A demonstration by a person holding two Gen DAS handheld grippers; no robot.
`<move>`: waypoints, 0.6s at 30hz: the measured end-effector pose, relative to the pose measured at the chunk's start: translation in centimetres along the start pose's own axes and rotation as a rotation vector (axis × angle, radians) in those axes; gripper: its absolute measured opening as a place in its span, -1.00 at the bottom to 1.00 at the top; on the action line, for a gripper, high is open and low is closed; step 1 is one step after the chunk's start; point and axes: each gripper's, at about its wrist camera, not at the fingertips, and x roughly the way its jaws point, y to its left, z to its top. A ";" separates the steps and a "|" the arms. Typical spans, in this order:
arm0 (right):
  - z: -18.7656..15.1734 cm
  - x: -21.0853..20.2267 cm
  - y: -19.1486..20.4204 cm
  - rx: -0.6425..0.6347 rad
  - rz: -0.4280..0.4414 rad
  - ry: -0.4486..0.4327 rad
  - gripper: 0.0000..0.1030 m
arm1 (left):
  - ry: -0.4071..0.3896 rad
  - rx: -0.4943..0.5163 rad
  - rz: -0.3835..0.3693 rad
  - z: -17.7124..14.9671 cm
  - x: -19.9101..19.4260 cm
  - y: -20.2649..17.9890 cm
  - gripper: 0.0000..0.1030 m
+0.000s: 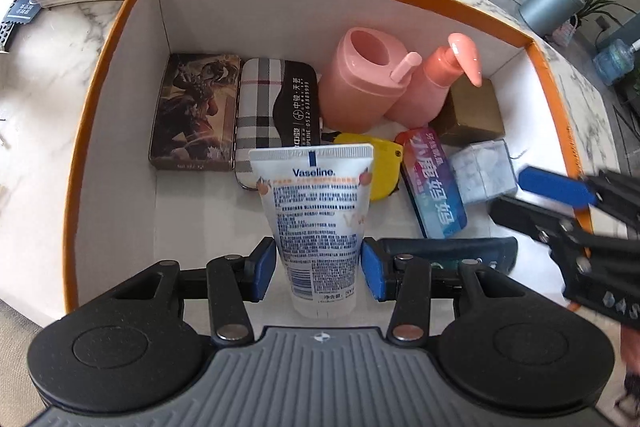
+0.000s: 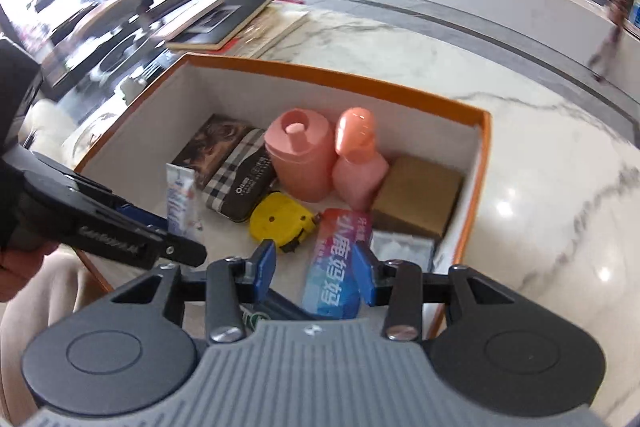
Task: Organize rigid objects
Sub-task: 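Lower the spray can with the right tool while the left tool lowers the Vaseline tube into the box, then open both tools and lift them away from the orange box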
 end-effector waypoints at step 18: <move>-2.5 -3.4 0.6 0.099 -0.065 -0.047 0.02 | -0.032 -0.009 0.099 -1.0 -1.4 -1.0 0.15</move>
